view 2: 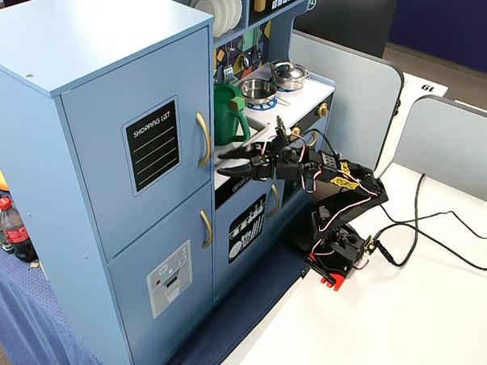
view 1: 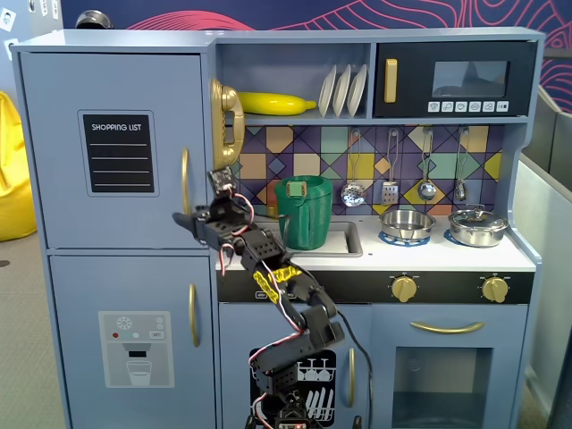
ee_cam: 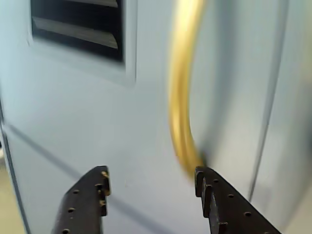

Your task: Open the left cabinet door

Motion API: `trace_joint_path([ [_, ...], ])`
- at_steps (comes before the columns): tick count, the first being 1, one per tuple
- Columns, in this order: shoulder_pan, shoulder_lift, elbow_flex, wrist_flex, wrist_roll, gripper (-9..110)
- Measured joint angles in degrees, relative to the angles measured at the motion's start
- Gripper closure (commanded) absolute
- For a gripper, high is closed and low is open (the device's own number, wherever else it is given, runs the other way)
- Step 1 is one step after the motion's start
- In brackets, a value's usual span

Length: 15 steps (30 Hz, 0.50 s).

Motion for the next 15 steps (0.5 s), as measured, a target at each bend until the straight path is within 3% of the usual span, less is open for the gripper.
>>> trace_joint_path([
  [15,-2.5,-13.4,-16.3,-1.6,-1.7,86],
])
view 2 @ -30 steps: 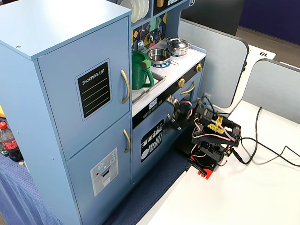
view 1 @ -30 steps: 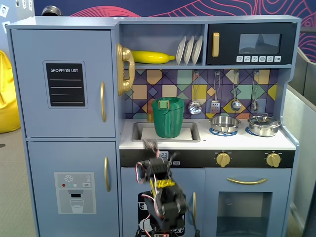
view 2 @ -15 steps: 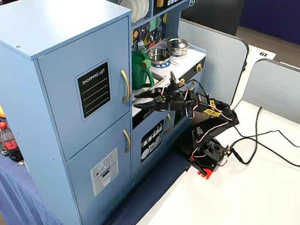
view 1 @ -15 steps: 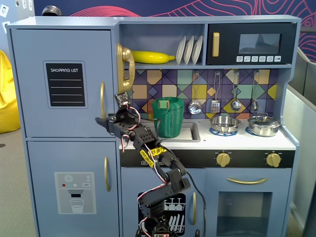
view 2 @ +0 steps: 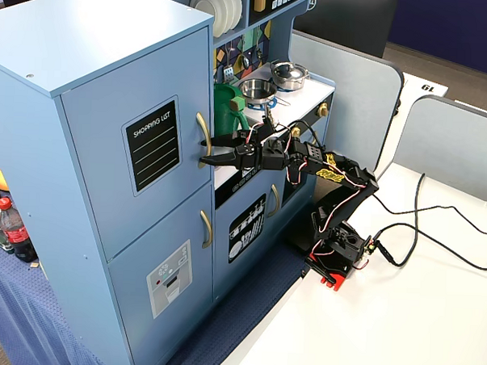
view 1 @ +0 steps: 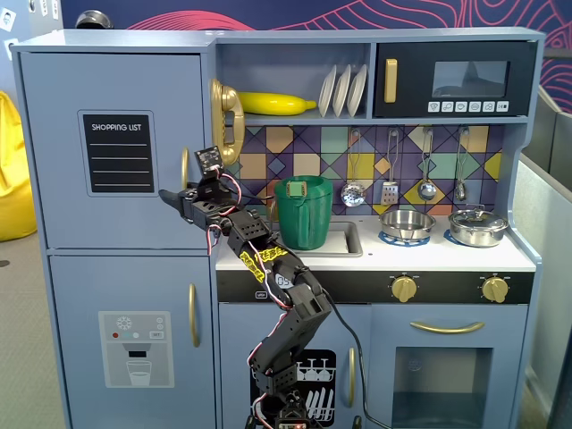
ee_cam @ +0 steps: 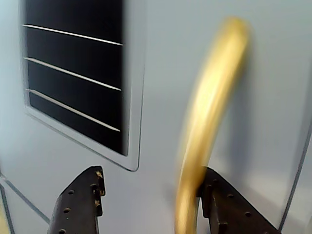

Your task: Open the left cabinet door

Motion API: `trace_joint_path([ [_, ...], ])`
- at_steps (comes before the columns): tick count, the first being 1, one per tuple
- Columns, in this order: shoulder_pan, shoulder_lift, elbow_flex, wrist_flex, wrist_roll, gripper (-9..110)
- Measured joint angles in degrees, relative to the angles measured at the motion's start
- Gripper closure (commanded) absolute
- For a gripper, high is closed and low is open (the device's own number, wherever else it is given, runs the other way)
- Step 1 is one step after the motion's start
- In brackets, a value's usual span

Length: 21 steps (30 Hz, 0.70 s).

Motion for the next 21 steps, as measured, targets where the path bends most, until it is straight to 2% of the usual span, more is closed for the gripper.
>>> trace_joint_path([
  [13,-7.7,12.7,-0.3,21.9,1.9,87],
  [19,-6.7,19.5,-0.3,30.0,3.8,90],
  [21,-3.4,21.4,-0.2,32.3,4.8,93],
])
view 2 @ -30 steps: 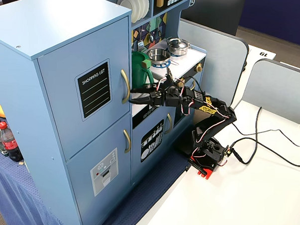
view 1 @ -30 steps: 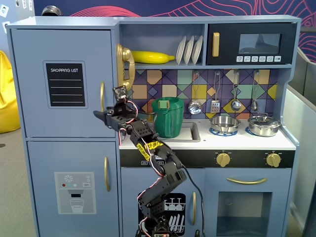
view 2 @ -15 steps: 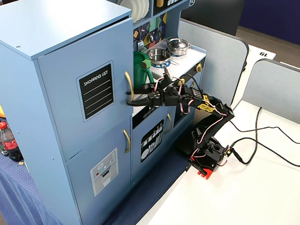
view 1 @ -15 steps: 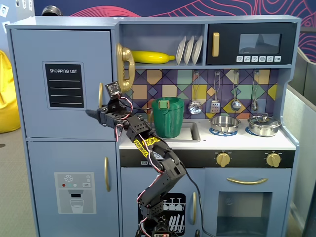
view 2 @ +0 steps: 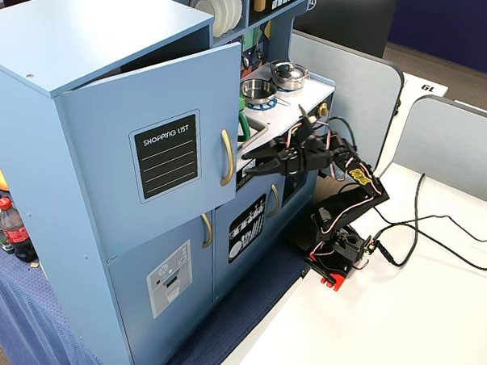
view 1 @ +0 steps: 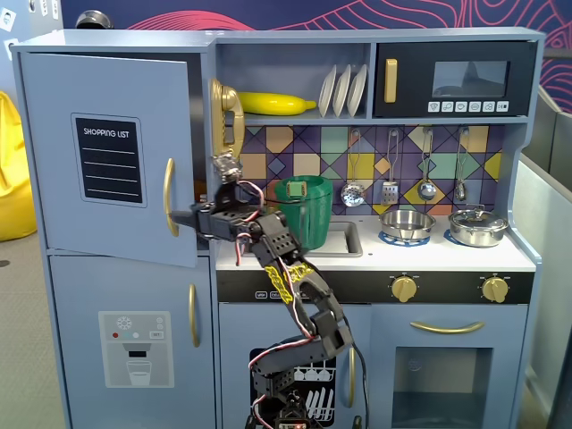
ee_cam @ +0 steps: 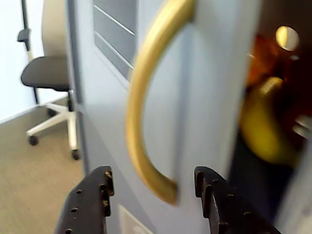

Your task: Open the left cabinet door

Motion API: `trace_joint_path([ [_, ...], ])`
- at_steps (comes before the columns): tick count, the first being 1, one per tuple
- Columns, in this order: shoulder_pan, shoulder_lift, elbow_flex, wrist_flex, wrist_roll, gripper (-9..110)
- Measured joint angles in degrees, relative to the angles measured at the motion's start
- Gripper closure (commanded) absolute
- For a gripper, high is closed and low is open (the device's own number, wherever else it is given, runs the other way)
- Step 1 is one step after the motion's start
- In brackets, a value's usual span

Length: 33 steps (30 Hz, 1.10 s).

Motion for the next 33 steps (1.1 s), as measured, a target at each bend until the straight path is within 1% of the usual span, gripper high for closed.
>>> trace_joint_path([
  [5,13.4,-0.3,1.5,-1.1,3.6,101],
  [7,15.3,-3.0,1.5,-3.4,3.6,101],
  [10,15.3,-5.5,1.6,-7.6,2.9,101],
  [14,10.9,-7.5,1.6,-10.7,-0.1,101],
  [19,3.4,-6.6,2.7,-11.4,-4.8,101],
  [23,-3.9,-3.3,3.8,-9.8,-7.6,101],
  [28,-15.1,-2.5,3.8,-6.8,-8.4,101],
  [31,-15.2,-1.9,4.5,-4.6,-8.5,101],
  [33,-11.8,-0.6,6.2,-2.6,-7.3,101],
])
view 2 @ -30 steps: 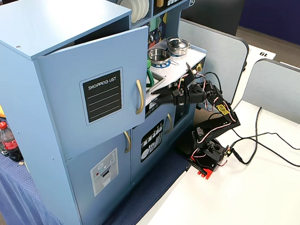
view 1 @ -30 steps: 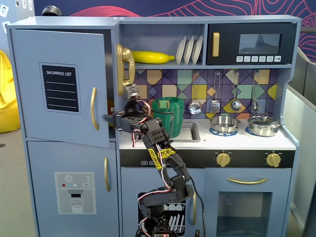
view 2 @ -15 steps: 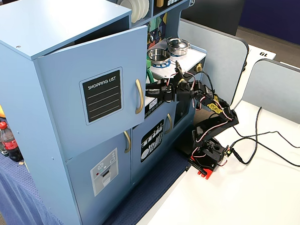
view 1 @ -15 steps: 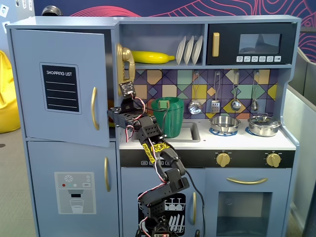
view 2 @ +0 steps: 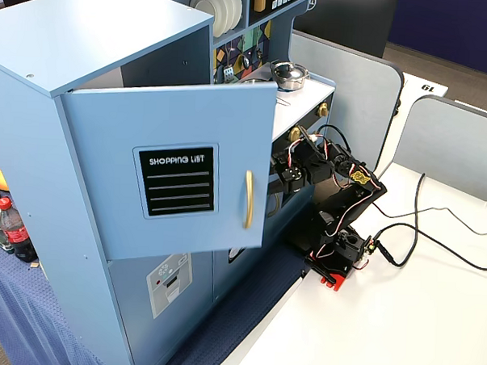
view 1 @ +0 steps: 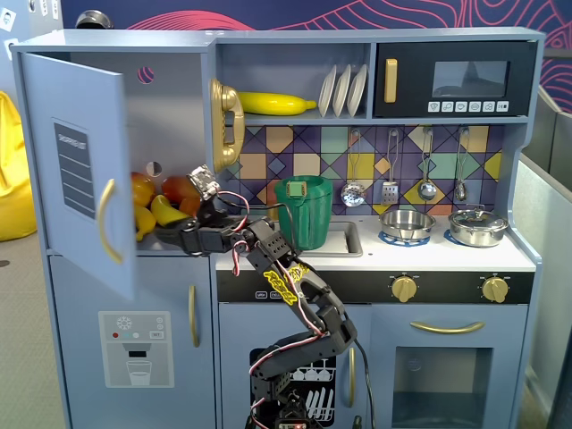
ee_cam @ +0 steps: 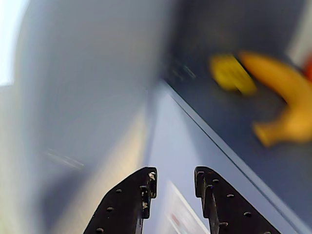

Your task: Open the left cabinet door

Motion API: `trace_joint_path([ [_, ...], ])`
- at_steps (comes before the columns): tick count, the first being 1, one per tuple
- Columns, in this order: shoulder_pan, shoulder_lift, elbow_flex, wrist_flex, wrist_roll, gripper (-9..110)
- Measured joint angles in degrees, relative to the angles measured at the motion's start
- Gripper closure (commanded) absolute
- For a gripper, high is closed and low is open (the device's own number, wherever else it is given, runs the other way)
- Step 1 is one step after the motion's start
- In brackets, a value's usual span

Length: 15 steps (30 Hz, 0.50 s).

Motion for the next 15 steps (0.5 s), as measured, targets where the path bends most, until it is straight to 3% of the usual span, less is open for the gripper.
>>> trace_joint_path([
  [9,34.7,13.2,24.5,16.2,8.3,101],
  [15,48.9,22.1,44.5,22.2,13.4,101],
])
